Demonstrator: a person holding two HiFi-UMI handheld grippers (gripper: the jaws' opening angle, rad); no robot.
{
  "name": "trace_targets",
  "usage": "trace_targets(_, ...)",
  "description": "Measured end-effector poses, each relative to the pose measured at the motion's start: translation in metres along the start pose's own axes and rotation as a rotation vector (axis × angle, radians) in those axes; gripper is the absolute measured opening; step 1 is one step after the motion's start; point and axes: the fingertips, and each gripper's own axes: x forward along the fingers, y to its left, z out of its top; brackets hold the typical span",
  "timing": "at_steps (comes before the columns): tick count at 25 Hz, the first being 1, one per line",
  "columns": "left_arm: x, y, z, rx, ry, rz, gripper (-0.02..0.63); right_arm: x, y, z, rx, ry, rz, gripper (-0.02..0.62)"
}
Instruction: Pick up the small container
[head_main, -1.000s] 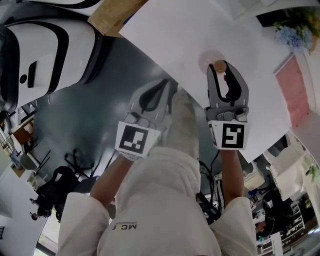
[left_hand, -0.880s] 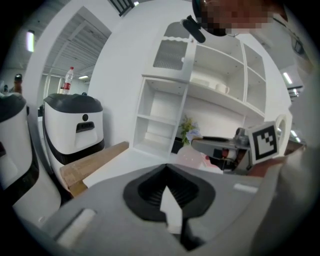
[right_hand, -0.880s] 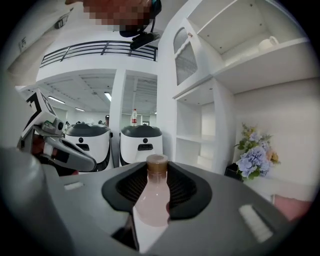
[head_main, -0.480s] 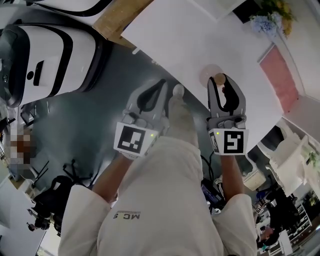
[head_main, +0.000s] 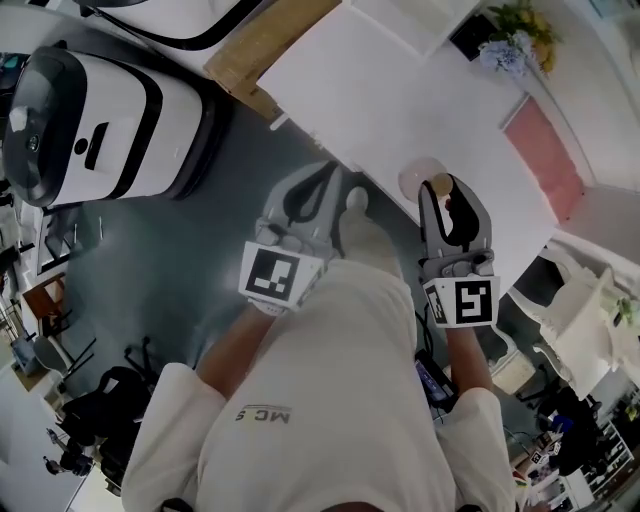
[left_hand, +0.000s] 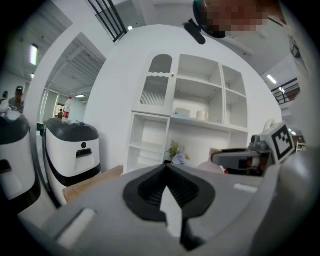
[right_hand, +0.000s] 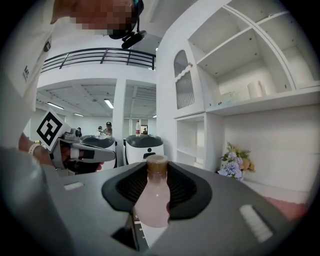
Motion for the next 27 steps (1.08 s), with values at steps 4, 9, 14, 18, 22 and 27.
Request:
trace_targets(4, -0.013, -0.005, 0.004, 0.004, -0.005, -0.003, 0.000, -0.015, 0.009, 0.003, 0.012, -0.005, -0.003, 0.121)
trace_targets(9, -0.021, -0.010, 0.002, 0.026, 0.005, -0.022, 0.000, -0.027, 0.013, -0.001, 0.038, -0.004, -0.035, 0.121)
trace_targets(14, -0.025, -0.013, 0.002, 0.037, 0.009, -0.040, 0.000, -0.034, 0.018, -0.003, 0.047, -0.008, -0.055, 0.121)
trace_targets(18, -0.027, -0.016, 0.004, 0.042, 0.001, -0.050, 0.000, -0.037, 0.020, -0.003, 0.049, -0.013, -0.063, 0.121)
trace_targets(22, -0.029, -0.016, 0.005, 0.046, 0.010, -0.051, 0.000, -0.040, 0.020, -0.001, 0.052, -0.016, -0.072, 0.121)
trace_targets(27, -0.035, -0.016, 0.004, 0.050, 0.010, -0.052, 0.000, -0.041, 0.024, 0.000, 0.051, -0.021, -0.078, 0.121)
